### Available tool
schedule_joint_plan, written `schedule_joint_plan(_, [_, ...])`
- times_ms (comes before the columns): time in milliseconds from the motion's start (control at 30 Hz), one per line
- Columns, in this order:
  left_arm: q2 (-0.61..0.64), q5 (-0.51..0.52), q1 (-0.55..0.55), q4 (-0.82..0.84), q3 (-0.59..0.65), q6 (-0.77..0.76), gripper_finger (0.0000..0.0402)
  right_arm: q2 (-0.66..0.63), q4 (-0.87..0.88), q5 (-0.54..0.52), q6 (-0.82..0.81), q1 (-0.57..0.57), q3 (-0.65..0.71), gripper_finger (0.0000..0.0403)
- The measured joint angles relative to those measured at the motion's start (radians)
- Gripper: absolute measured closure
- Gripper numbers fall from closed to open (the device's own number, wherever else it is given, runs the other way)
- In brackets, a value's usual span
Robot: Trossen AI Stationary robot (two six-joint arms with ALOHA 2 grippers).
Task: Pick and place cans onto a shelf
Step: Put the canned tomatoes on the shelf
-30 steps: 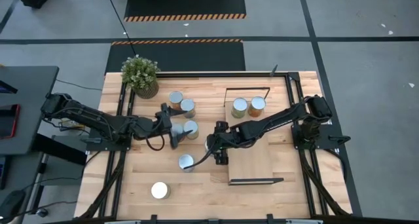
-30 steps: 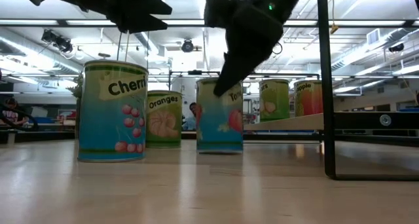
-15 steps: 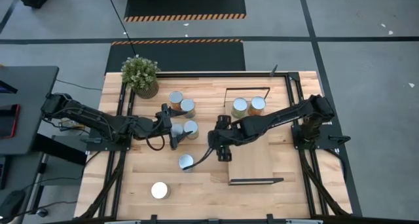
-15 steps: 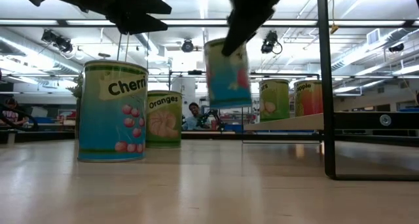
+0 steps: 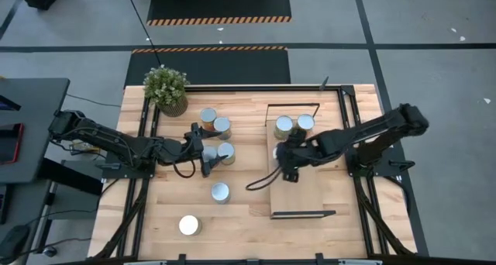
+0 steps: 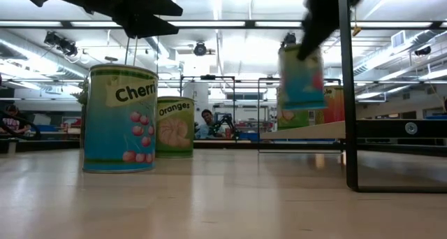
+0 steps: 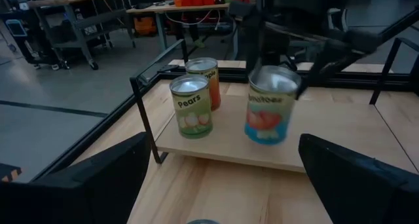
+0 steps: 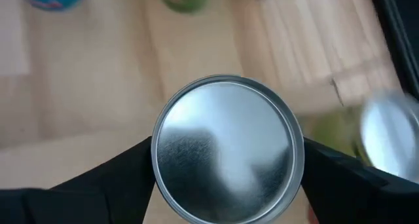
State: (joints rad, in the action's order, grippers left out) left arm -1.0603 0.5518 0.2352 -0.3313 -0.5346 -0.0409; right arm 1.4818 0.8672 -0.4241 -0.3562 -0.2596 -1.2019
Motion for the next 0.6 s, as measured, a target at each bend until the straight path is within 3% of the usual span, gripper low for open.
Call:
schedule_joint_plan(267, [0.0,0.001,-0.003,0.0,0.0,0.005,0.0006,-0.235,-0.003,-0.082,-0.199,0.001,0.258,0.0063])
schedule_joint_plan(400, [0.0,0.001,-0.003,0.002,0.0,0.0,0.0006,-0.302,0.024,-0.137,-0.228,0.007,0.317,0.0062])
schedule_joint_plan(600, [0.0,0.001,-0.002,0.01,0.0,-0.005,0.0006,-0.351,0.035,-0.122,-0.228,0.052,0.354,0.0043])
